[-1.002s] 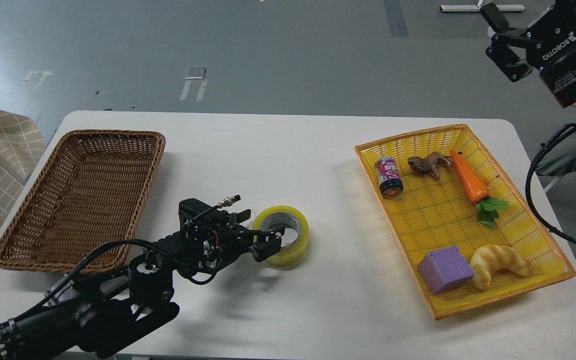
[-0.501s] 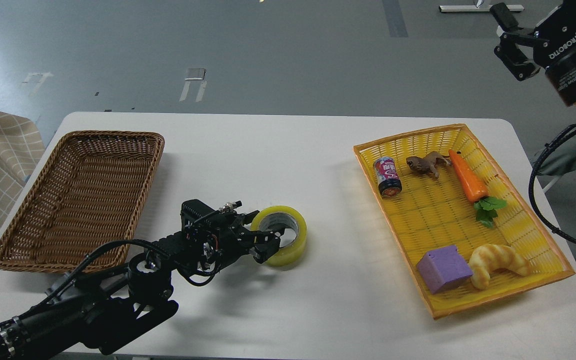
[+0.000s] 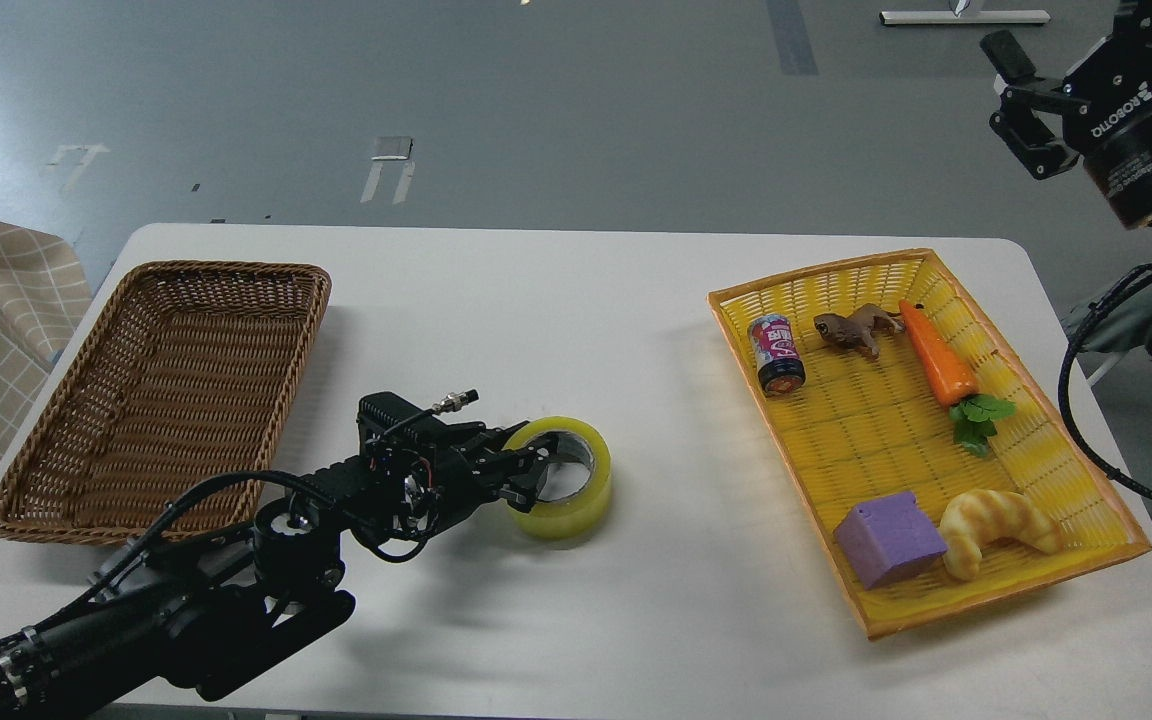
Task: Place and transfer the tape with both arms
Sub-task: 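Lift the tape roll with the left gripper and carry it over the wicker basket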
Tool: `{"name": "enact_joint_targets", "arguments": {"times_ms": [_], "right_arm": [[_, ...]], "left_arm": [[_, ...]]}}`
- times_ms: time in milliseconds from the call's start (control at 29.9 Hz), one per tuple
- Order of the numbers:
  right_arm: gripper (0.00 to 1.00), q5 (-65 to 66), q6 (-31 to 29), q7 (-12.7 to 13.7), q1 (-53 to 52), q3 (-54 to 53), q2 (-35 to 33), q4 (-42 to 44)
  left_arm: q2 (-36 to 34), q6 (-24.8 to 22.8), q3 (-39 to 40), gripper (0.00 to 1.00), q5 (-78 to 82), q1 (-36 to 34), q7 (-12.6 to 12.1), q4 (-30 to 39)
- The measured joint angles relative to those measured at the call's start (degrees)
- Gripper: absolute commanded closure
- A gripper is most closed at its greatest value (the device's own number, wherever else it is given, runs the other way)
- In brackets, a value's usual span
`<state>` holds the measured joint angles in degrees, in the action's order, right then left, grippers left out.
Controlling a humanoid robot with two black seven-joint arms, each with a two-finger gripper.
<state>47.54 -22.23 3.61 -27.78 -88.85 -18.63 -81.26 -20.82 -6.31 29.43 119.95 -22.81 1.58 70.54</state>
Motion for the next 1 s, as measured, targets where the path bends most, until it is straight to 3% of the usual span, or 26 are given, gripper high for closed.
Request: {"name": "enact_joint_targets", "arguments": {"times_ms": [334,601,1002], "right_arm": [[0.0,-0.01,0.05,0.0,0.53,0.0,0.22,-0.35],[0.0,-0.08,0.01,0.0,0.53,-0.02,0.22,-0.47],[0.0,-0.08,-0.01,-0.01,0.36,0.01,0.82,-0.47]], "left_arm": [[-0.8,-2.53,-0.13,1.0,-1.52,-2.63,-0.03,0.76],[-3.88,-2.08,0.23,1.0,-1.69,-9.91,0.12,1.28],[-15.01,-1.65,0.42,1.0,-4.59,-17.81,0.66,1.29]]}}
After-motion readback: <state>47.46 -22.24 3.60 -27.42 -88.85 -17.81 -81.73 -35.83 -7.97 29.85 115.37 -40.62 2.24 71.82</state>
